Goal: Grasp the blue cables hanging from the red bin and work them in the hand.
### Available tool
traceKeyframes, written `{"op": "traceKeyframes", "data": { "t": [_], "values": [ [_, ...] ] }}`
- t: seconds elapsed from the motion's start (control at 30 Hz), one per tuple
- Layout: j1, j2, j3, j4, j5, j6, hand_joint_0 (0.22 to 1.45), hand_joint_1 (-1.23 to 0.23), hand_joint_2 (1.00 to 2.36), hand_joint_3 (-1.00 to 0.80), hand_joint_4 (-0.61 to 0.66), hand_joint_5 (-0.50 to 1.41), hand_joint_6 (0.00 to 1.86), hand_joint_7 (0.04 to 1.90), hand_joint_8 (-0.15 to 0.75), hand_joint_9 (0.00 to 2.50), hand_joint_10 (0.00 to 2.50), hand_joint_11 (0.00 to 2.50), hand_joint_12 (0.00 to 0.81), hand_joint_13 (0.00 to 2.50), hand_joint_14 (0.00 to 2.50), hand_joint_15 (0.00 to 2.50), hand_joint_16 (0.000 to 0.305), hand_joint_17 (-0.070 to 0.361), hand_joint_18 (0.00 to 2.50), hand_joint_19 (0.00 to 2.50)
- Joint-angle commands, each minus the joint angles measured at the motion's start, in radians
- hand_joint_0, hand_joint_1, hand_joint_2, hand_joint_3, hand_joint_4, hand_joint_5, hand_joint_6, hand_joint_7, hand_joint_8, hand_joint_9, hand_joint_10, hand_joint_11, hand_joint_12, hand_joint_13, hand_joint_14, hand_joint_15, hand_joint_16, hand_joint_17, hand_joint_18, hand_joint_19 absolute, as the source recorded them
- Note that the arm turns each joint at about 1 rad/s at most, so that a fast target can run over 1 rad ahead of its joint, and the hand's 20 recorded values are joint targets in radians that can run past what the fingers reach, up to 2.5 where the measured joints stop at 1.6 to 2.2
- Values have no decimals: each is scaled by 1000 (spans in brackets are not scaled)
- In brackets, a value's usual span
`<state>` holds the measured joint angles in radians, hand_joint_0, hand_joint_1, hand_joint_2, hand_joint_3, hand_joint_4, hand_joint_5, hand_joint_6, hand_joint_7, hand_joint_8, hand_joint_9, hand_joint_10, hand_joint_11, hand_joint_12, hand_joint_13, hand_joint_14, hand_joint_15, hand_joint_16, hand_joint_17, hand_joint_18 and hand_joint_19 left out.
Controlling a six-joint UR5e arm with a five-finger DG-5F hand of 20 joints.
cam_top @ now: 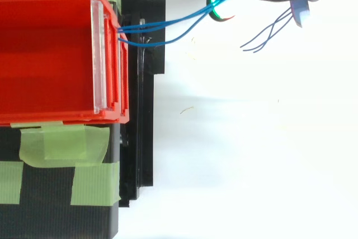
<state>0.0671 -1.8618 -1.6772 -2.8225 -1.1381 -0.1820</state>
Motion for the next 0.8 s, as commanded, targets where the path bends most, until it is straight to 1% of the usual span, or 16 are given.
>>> {"op": "traceKeyframes", "data": {
  "t": [0.0, 0.03, 0.13, 0.17, 0.3, 0.33, 0.37, 0.4, 0.43, 0.53, 0.6, 0.63, 0.7, 0.73, 0.77],
  "values": [
    [7, -11, 1, 11, 17, -51, 829, -579, 1001, -983, 237, 179, 496, 1181, 486, 1061, 2500, 2500, 718, 1729, 2500, 1878, 221, 166, 2190, 561],
    [7, -14, 1, 12, 17, -65, 828, -580, 1001, -980, 235, 166, 572, 1157, 486, 1061, 2500, 2500, 718, 1729, 2500, 1878, 221, 166, 2190, 561],
    [8, -13, 1, 9, 17, -70, 829, -581, 1000, -979, 232, 147, 678, 1140, 486, 1061, 2500, 2500, 718, 1729, 2500, 1878, 221, 166, 2190, 561],
    [8, -13, 1, 9, 18, -70, 830, -583, 1001, -978, 227, 143, 687, 1149, 486, 1061, 2500, 2500, 718, 1729, 2500, 1878, 221, 166, 2190, 561],
    [17, -14, 1, 20, 20, -88, 841, -605, 1002, -959, 225, 118, 801, 1126, 486, 1061, 2500, 2500, 718, 1729, 2500, 1878, 221, 166, 2190, 561],
    [19, -14, 1, 29, 26, -94, 847, -613, 1003, -950, 214, 110, 817, 1137, 486, 1061, 2500, 2500, 718, 1729, 2500, 1878, 221, 166, 2190, 561],
    [25, -13, 1, 41, 37, -102, 850, -617, 1002, -941, 218, 98, 866, 1117, 486, 1061, 2500, 2500, 718, 1729, 2500, 1878, 221, 166, 2190, 561],
    [27, -14, 1, 46, 41, -103, 853, -621, 1002, -943, 215, 97, 910, 1091, 486, 1061, 2500, 2500, 718, 1729, 2500, 1878, 221, 166, 2190, 561],
    [30, -13, 1, 54, 47, -109, 858, -625, 1002, -949, 220, 97, 913, 1096, 486, 1061, 2500, 2500, 718, 1729, 2500, 1878, 221, 166, 2190, 561],
    [33, -13, 1, 63, 55, -117, 856, -629, 1002, -949, 220, 96, 914, 1097, 486, 1061, 2500, 2500, 718, 1729, 2500, 1878, 221, 166, 2190, 561],
    [34, -13, 1, 66, 67, -123, 853, -631, 1002, -957, 223, 95, 914, 1098, 486, 1061, 2500, 2500, 718, 1729, 2500, 1878, 221, 166, 2190, 561],
    [39, -14, 1, 67, 87, -134, 845, -635, 1001, -964, 223, 97, 917, 1080, 486, 1061, 2500, 2500, 718, 1729, 2500, 1878, 221, 166, 2190, 561],
    [43, -14, 1, 67, 104, -148, 839, -634, 1001, -976, 225, 97, 910, 1090, 486, 1061, 2500, 2500, 718, 1729, 2500, 1878, 221, 166, 2190, 561],
    [48, -14, 1, 67, 120, -166, 835, -632, 1000, -982, 228, 97, 903, 1092, 486, 1061, 2500, 2500, 718, 1729, 2500, 1878, 221, 166, 2190, 561],
    [48, -14, 1, 67, 120, -166, 830, -632, 1000, -985, 231, 98, 893, 1097, 486, 1061, 2500, 2500, 718, 1729, 2500, 1878, 221, 166, 2190, 561]
  ]
}}
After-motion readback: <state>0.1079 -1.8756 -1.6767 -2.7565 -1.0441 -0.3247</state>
